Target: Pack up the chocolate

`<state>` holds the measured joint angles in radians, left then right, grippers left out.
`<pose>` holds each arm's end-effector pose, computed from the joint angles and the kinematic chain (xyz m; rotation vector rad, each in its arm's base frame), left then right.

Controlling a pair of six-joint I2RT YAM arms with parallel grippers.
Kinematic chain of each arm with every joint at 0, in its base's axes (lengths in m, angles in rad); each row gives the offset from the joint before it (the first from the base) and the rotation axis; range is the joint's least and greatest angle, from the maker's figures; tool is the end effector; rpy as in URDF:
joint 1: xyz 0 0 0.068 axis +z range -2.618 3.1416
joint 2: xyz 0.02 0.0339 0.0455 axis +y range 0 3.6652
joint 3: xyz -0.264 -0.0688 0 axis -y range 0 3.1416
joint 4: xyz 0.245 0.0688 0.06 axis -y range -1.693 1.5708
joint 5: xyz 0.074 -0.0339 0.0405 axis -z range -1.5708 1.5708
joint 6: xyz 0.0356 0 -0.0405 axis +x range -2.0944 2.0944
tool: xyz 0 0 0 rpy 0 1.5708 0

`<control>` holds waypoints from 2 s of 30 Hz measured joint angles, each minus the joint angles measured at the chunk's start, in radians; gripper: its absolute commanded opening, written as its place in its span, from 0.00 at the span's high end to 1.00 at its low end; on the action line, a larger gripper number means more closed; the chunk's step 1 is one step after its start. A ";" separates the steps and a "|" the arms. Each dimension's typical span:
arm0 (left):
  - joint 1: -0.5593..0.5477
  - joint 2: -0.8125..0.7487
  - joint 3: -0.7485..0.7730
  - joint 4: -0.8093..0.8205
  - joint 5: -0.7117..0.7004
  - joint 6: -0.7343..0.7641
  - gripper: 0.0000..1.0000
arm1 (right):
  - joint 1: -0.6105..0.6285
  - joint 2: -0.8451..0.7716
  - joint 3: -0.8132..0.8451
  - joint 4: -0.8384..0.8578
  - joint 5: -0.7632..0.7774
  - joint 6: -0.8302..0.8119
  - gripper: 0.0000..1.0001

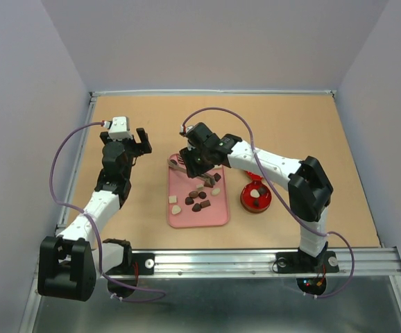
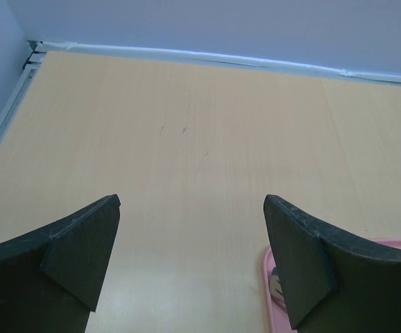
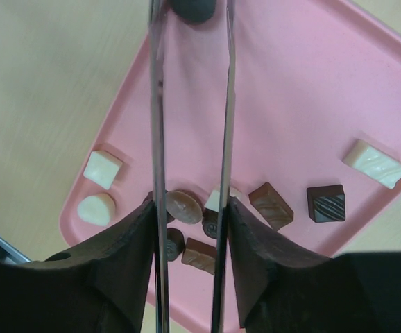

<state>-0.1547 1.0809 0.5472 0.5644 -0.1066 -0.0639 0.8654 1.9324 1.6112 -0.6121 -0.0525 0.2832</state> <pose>0.2442 -0.0343 0.2768 -0.0147 1.5409 -0.0915 0.2774 0.3286 0.2520 -0.7635 2.4702 0.5205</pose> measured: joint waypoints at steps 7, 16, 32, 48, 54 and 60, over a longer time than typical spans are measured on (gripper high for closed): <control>0.000 0.005 0.000 0.000 0.000 0.000 0.04 | 0.000 0.000 0.000 0.002 0.000 -0.006 0.71; 0.000 0.005 0.000 0.000 0.000 0.000 0.04 | 0.000 -0.051 -0.037 0.004 0.064 -0.008 0.72; 0.000 0.005 0.000 0.000 0.000 0.000 0.04 | -0.001 -0.491 -0.251 -0.169 0.263 0.106 0.72; 0.000 0.004 0.000 0.000 0.002 0.000 0.04 | -0.001 -0.827 -0.430 -0.580 0.359 0.411 0.72; 0.000 0.004 0.000 0.000 0.002 -0.001 0.04 | -0.001 -0.826 -0.451 -0.631 0.358 0.448 0.72; 0.000 0.004 0.000 0.000 0.002 -0.001 0.04 | -0.001 -0.840 -0.464 -0.628 0.341 0.454 0.72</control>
<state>-0.1547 1.0851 0.5472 0.5644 -0.1051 -0.0647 0.8642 1.0924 1.1469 -1.2396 0.2882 0.7376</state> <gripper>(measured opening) 0.960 0.355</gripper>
